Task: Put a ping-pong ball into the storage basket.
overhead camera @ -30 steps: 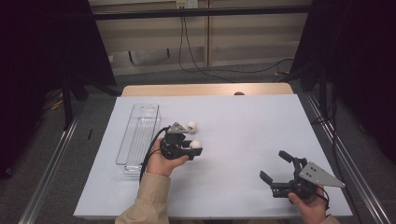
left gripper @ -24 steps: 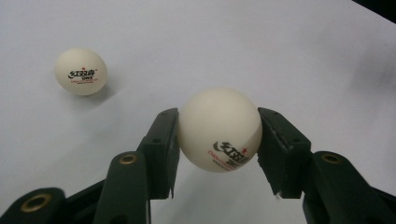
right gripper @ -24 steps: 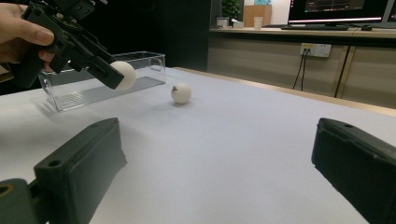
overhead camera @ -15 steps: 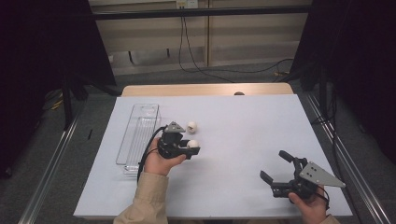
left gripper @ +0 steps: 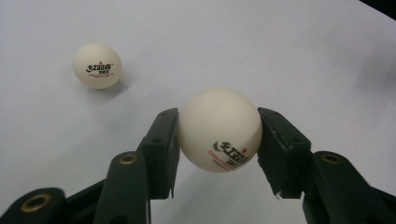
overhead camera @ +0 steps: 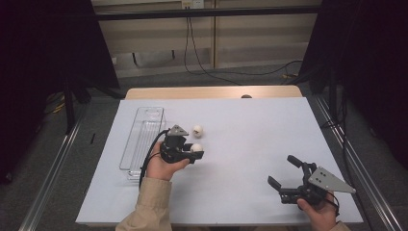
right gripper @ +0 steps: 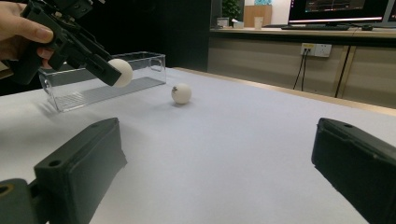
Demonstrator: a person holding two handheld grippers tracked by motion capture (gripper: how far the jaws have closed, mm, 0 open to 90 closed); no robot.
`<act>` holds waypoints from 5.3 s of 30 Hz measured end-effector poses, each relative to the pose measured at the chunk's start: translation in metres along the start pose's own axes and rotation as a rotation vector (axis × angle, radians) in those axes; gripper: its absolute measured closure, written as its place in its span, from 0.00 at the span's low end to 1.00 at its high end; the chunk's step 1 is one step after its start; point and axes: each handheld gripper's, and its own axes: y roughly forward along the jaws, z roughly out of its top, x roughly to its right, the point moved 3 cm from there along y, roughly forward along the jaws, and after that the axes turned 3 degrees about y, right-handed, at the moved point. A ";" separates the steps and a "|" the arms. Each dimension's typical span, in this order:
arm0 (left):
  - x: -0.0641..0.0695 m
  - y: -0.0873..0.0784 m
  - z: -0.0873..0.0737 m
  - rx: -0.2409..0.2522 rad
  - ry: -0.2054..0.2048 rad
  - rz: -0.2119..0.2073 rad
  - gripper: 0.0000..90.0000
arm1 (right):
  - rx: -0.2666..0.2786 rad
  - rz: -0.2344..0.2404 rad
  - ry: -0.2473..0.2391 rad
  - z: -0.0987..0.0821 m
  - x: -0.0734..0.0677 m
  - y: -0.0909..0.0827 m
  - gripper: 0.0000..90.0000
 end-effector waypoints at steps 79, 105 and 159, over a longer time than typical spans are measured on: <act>-0.026 -0.028 -0.008 0.031 -0.082 0.073 0.57 | 0.002 0.002 0.001 0.000 0.000 0.000 0.02; -0.035 -0.039 -0.010 0.049 -0.103 0.101 0.57 | 0.000 0.003 0.003 0.000 0.000 0.000 0.02; -0.051 -0.061 -0.018 0.071 -0.128 0.182 0.57 | 0.000 0.003 0.002 0.000 0.000 0.000 0.02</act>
